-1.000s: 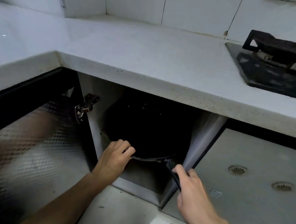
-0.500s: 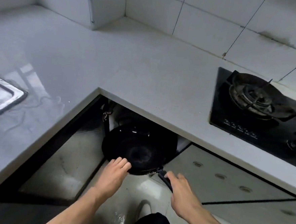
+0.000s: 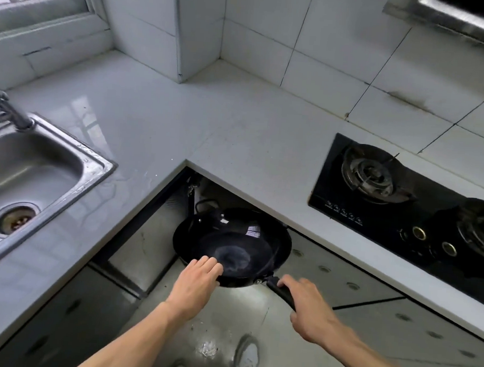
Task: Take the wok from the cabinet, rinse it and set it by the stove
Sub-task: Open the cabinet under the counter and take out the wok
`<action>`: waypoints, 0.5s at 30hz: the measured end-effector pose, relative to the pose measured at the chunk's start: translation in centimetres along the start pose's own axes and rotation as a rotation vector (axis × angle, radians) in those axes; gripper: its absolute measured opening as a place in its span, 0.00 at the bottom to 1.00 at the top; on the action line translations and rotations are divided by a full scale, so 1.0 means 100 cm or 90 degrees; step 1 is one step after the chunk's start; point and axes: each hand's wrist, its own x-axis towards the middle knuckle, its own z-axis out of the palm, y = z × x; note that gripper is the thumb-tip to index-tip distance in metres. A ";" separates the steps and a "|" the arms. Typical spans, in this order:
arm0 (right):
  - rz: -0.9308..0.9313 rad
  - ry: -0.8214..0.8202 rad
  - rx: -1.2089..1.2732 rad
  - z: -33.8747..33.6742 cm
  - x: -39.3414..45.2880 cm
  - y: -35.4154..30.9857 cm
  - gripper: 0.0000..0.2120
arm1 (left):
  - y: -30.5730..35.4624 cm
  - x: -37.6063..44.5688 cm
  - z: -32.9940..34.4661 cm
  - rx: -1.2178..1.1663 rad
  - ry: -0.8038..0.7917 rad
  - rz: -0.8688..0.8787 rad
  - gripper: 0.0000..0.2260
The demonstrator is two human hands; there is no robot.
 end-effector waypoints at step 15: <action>-0.223 -0.055 -0.021 -0.057 -0.090 0.075 0.26 | 0.152 -0.084 -0.080 0.106 0.037 -0.139 0.16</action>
